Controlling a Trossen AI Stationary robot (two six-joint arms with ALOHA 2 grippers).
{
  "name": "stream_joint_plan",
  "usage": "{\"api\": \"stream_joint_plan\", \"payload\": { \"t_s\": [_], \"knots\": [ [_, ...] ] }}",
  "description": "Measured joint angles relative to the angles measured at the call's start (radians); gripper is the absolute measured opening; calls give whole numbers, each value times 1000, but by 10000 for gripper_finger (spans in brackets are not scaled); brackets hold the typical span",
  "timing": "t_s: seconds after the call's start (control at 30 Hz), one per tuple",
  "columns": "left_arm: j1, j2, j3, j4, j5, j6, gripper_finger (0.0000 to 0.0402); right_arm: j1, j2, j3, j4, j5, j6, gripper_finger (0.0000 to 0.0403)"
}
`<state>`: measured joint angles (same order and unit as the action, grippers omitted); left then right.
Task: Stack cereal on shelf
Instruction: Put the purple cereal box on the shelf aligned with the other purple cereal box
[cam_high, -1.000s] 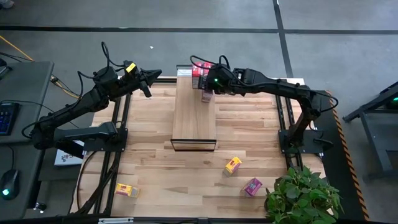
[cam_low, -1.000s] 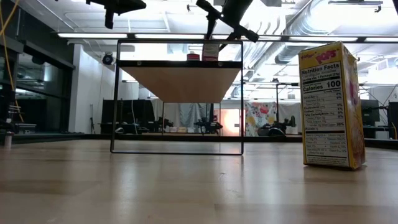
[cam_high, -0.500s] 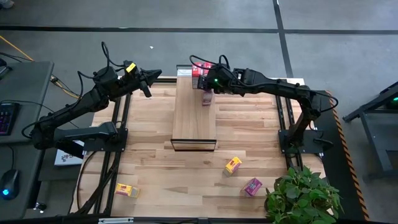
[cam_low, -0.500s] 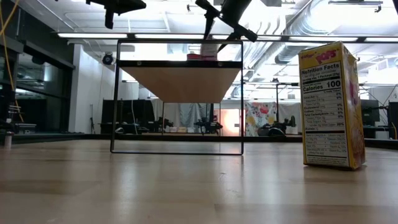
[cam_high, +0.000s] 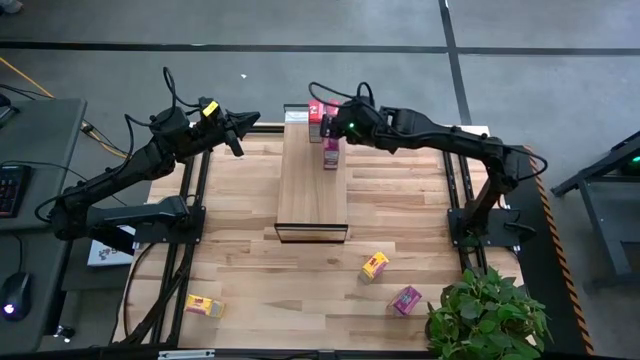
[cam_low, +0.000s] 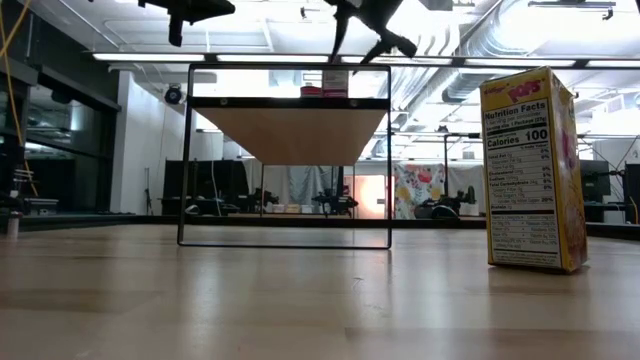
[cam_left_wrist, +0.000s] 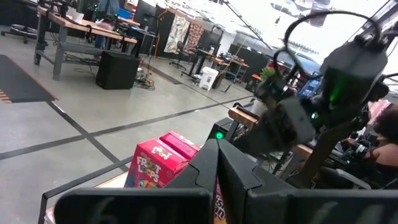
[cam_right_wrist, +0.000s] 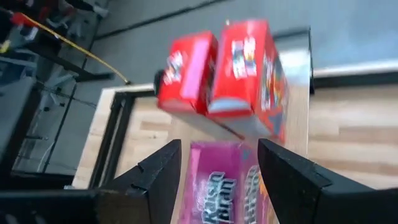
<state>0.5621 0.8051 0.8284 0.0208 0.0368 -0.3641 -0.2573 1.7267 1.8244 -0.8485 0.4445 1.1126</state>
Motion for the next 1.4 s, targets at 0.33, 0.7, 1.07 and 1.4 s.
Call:
{"api": "stream_joint_plan", "payload": {
  "t_s": [0.33,0.7,1.07,1.4],
  "knots": [
    [0,0,0,0,5,-1,0,38,-1,169,-172,-48,-323,205],
    [0,0,0,-1,3,0,0,230,-105,134,-688,-204,-414,205],
    [0,0,0,-1,-1,0,0,476,-385,-271,-452,-392,-296,205],
    [0,0,0,-1,0,-1,0,632,-383,-451,-185,-661,-767,205]
  ]
}}
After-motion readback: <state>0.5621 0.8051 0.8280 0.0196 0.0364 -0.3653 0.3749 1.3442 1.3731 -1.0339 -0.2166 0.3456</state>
